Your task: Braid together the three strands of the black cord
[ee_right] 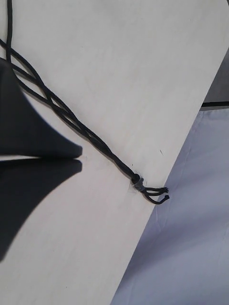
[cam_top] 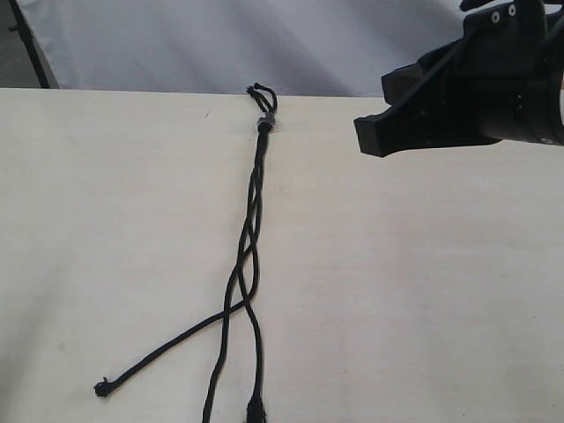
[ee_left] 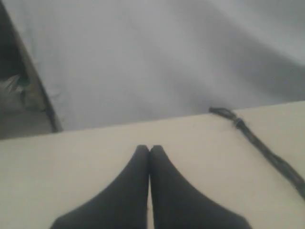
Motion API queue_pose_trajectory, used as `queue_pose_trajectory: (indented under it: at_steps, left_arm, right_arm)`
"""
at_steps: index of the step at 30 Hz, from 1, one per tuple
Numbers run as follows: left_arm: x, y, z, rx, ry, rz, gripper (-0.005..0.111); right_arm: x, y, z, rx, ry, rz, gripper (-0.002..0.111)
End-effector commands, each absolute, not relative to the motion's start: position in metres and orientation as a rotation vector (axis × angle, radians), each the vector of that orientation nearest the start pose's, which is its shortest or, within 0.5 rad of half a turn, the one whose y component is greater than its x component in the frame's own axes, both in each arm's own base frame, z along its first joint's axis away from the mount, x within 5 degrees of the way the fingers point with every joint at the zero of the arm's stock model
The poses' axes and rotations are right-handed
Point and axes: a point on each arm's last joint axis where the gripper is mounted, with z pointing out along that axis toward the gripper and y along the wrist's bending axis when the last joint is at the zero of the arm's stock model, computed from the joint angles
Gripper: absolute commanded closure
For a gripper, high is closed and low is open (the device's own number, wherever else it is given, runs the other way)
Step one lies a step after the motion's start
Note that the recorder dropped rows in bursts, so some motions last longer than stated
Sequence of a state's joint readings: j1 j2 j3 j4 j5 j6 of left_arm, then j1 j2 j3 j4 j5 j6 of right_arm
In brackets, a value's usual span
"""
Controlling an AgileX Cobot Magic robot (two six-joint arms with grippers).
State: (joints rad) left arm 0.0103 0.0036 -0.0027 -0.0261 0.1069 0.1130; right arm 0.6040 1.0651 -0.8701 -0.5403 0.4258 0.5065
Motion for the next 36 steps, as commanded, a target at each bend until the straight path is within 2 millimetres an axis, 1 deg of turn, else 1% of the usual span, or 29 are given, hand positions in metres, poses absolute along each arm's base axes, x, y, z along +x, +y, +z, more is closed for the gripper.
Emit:
queue_pose_trajectory:
  at_steps: [1, 3, 36]
  left_arm:
    - [0.0553, 0.0058, 0.1926, -0.051, 1.711, 0.12, 0.107]
    - [0.0549, 0.0059, 0.1905, -0.063, 1.734, 0.117, 0.107]
    - [0.0551, 0.0063, 0.1915, -0.065, 1.723, 0.122, 0.107]
  right_arm:
    - [0.1984, 0.1121, 0.344, -0.467, 1.979, 0.163, 0.108]
    - [0.1984, 0.1121, 0.344, -0.467, 1.979, 0.163, 0.108]
    - [0.1984, 0.1121, 0.344, -0.467, 1.979, 0.163, 0.108]
